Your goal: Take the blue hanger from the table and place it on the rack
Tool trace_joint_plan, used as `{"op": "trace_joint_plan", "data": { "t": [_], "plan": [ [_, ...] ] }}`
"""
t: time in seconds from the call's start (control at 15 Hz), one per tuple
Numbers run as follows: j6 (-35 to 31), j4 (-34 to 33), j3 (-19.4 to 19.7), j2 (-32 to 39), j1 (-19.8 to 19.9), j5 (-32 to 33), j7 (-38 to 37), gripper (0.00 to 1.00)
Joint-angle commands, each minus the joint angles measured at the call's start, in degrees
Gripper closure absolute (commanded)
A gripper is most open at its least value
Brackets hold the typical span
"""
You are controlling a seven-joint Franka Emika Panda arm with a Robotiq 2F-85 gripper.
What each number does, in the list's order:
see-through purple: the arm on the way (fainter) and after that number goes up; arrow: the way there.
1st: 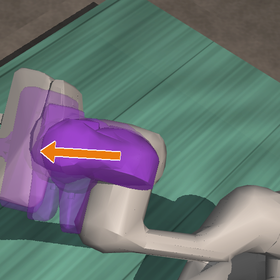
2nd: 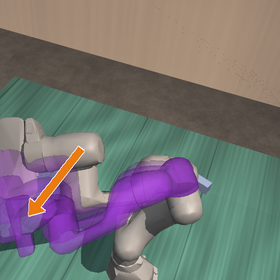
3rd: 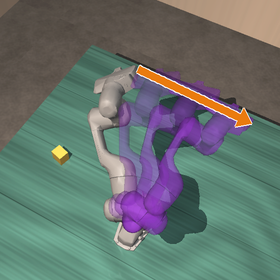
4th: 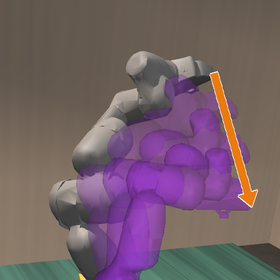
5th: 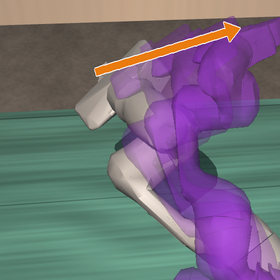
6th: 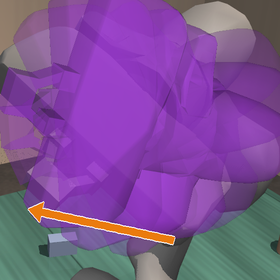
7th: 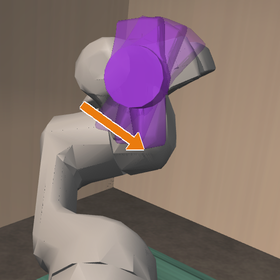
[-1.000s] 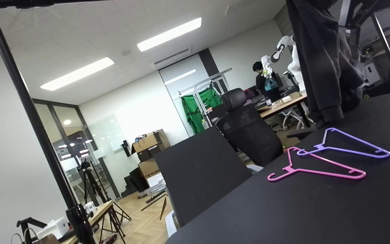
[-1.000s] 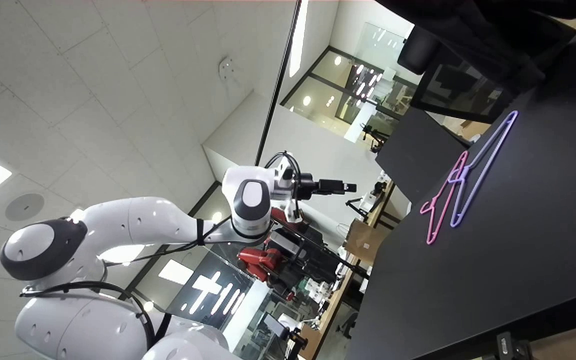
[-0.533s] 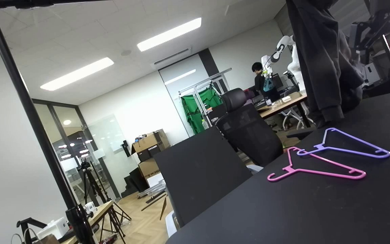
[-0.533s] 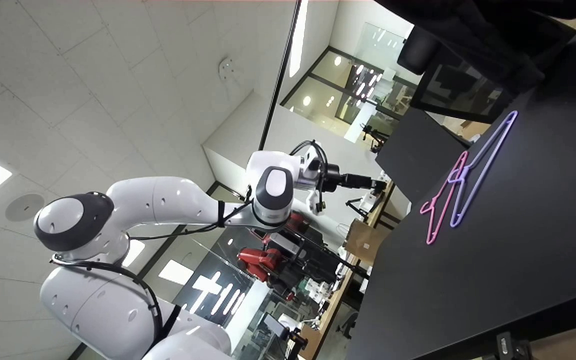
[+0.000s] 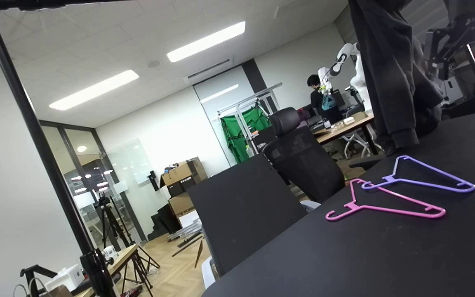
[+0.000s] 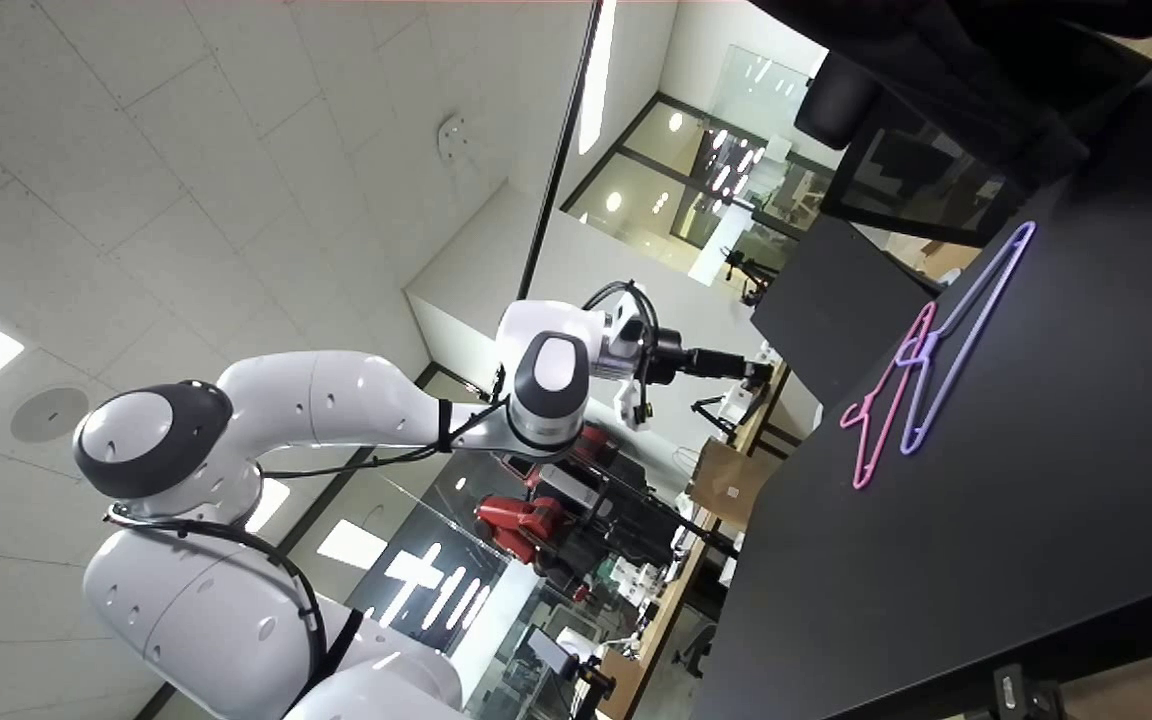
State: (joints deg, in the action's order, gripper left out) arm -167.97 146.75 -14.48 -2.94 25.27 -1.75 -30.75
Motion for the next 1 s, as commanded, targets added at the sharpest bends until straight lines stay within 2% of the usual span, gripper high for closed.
{"op": "trace_joint_plan", "data": {
  "t": [0.0,0.2,0.33,0.47,0.73,0.93],
  "plan": [
    [0.0,0.0,0.0,0.0,0.0,0.0,0.0,0.0],
    [0.0,0.0,0.0,0.0,0.0,-0.1,0.0,0.0],
    [0.0,-2.6,0.0,2.6,0.5,2.3,-0.8,0.0],
    [0.6,-6.2,-0.1,6.3,0.7,4.9,-1.7,0.0],
    [2.2,-15.2,2.3,14.9,-0.8,15.5,-7.2,0.0],
    [6.7,-23.1,3.5,21.5,-1.9,16.6,-5.9,0.0]
  ]
}}
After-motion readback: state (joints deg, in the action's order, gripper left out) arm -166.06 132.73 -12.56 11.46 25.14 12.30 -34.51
